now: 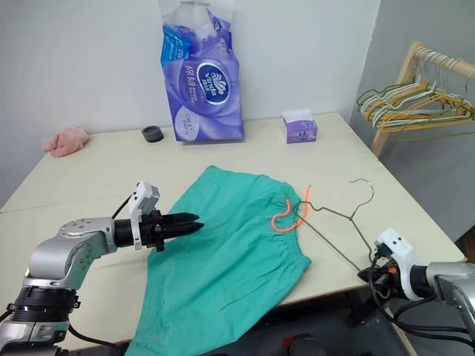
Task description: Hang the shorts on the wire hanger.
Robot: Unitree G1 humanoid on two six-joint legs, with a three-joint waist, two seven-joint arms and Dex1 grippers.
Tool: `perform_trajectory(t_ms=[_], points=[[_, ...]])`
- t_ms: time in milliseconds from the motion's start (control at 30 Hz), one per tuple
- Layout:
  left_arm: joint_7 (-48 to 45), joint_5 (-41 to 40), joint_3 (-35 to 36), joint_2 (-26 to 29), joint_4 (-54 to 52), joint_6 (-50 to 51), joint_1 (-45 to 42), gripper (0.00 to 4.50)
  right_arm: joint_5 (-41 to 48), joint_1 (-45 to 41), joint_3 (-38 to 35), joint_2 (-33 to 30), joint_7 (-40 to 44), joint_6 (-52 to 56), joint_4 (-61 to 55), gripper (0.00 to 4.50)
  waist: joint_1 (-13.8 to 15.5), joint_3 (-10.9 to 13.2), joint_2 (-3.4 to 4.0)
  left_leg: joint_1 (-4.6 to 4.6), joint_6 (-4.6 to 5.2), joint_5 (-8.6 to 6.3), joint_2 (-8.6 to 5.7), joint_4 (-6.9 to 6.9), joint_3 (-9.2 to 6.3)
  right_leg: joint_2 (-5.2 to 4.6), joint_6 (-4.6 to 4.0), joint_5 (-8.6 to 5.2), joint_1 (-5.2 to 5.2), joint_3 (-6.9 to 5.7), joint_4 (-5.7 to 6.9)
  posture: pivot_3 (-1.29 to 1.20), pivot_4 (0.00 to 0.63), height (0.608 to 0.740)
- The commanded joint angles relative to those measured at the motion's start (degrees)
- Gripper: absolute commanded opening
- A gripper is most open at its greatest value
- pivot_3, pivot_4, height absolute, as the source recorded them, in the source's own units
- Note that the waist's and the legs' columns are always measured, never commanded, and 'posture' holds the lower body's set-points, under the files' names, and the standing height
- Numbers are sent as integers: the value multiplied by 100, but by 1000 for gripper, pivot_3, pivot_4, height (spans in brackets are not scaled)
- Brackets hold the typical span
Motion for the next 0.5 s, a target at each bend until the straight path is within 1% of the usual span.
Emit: perform_trajectory(t_ms=[33, 167, 367, 500], points=[[20, -86, 194, 82, -185, -88, -19, 1720, 137, 100, -289, -56, -51, 1, -35, 0, 12, 0, -1, 0, 0, 0, 0, 1, 1, 0, 0, 0, 2, -1, 0, -187, 0, 740], [4, -63, 135, 43, -160, -117, -61, 1720, 102, -102, 99, 58, -197, -64, -2, 0, 5, 0, -1, 1, 2, -1, 0, 0, 5, 0, 2, -1, 2, -1, 0, -187, 0, 740], [-12, -28, 82, 27, -115, -155, -135, 1720, 75, -705, 633, 182, -334, -72, 232, 0, -7, 1, 1, 0, 2, -1, 1, -1, 2, 2, 0, 0, -2, 1, 0, -182, 0, 740], [14, -16, 103, 35, -148, -209, -47, 1720, 218, -980, 755, 150, -251, 12, 269, 0, -3, 1, 1, 0, 2, -1, 1, -1, 0, 2, -1, 0, -2, 1, 0, -170, 0, 740]])
